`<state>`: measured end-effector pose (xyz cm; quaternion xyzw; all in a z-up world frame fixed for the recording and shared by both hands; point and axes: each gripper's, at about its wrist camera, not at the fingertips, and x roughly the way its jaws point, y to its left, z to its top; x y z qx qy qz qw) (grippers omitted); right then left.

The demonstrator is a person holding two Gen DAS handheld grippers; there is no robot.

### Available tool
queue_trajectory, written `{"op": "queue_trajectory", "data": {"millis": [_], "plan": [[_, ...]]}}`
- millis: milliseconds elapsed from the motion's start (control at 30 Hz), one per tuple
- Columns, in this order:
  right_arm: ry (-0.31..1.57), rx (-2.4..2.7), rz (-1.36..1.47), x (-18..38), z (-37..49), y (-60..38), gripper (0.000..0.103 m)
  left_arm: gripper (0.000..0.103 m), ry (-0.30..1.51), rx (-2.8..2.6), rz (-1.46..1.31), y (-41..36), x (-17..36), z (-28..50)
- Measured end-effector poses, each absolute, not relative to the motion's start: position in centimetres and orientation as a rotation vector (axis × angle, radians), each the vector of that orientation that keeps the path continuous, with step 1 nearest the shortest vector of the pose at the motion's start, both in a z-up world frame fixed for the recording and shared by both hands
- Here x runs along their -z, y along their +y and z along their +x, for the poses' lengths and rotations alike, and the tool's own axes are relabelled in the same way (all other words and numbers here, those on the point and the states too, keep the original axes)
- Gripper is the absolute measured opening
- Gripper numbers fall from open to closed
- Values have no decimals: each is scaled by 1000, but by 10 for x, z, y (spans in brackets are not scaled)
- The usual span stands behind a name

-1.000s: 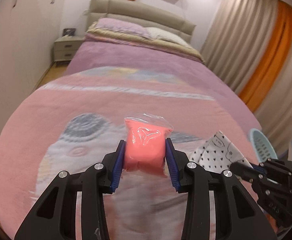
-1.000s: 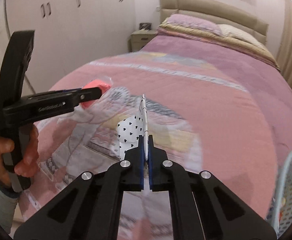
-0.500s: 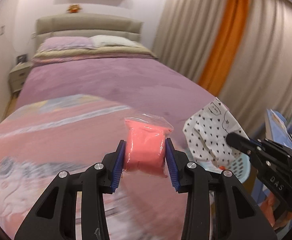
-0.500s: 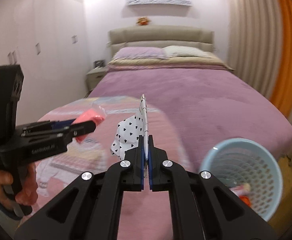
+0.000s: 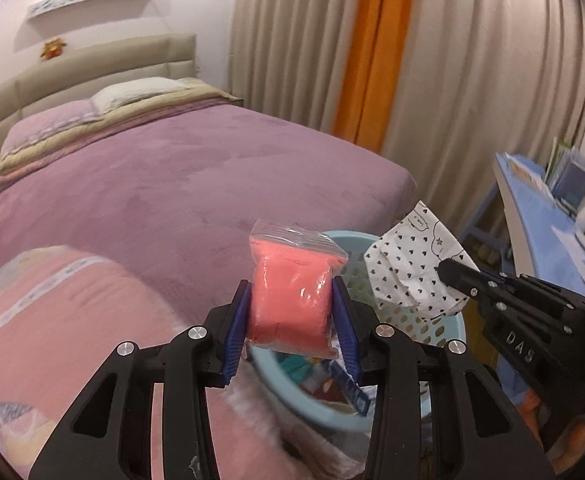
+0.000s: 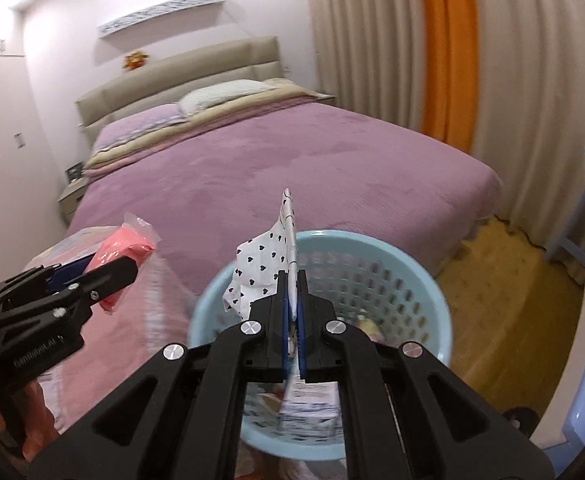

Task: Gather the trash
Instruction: 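Open both tools to drop the packet and napkin into the basket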

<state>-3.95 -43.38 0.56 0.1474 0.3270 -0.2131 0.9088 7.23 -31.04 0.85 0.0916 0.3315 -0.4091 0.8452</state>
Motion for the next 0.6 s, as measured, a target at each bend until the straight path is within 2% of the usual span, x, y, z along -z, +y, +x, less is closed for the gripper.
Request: {"op": "queue_trajectory", "data": {"millis": [100,133,267,300,400,500,600], "plan": [[717,446,343,5,-37,-454,4,64,705,884,205,-324,-2,76],[742,429,368,11,-36,-459,5,68,704,883,207,-324,1,77],[761,425,383,19,-45,-479,8,69,733,869,183,-305,9,82],[759,425,390,19,-48,-480,11,69,735,863,175,-297,9,82],[747,416,390,22,-47,-473,26,69,728,844,146,-273,8,77],[716,424,349,17,-56,-459,47,77,691,793,130,-239,4,67],[676,406,343,8,-62,-444,47,77,665,756,107,-216,-2,58]]}}
